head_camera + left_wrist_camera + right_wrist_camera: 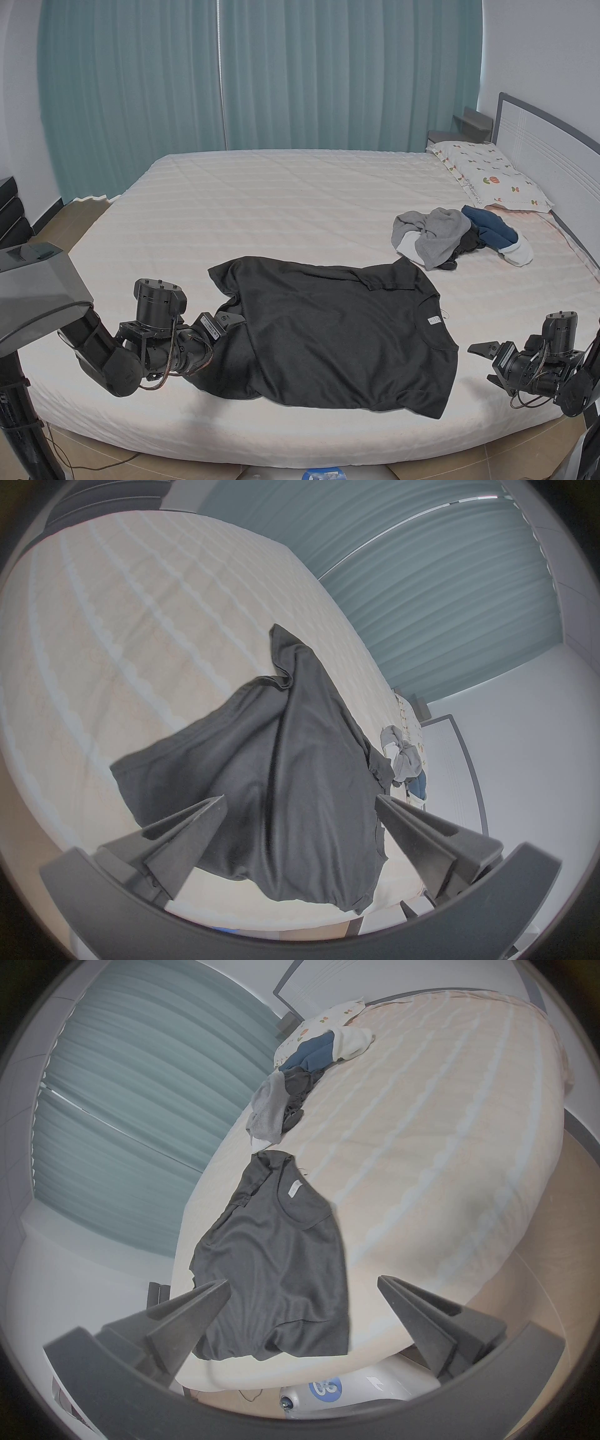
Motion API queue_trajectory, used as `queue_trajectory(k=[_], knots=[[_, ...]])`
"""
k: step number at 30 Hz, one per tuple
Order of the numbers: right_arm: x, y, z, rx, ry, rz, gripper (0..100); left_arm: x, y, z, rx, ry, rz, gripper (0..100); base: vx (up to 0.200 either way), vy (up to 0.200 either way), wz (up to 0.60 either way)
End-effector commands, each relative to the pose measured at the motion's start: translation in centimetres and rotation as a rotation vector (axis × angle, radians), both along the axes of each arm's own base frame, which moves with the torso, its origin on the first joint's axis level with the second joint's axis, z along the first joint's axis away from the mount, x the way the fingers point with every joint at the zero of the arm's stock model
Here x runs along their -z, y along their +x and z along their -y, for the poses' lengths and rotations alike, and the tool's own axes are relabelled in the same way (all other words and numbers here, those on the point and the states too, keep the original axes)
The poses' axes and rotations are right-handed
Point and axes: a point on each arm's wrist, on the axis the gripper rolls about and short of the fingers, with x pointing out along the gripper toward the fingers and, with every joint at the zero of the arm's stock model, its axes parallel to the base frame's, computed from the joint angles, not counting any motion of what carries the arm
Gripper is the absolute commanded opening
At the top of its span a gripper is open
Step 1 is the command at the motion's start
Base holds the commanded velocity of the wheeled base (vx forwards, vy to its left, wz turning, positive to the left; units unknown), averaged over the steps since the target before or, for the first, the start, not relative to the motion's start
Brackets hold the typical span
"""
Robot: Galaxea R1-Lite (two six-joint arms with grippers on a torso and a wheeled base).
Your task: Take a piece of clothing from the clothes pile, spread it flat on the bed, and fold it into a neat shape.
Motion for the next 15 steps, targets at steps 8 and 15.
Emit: queue_trajectory(k=[8, 15], knots=[[2.0, 0.4, -1.9, -0.047, -0.039, -0.079, 100, 0.1, -0.6, -2.9, -0.001, 0.113, 0.013, 100, 0.0, 0.0, 0.0], [4.2, 1.4, -2.6, -0.07, -0.043, -0.057, 100, 2.1, -0.8, -4.7, 0.025, 0.224, -0.031, 100, 0.0, 0.0, 0.0]])
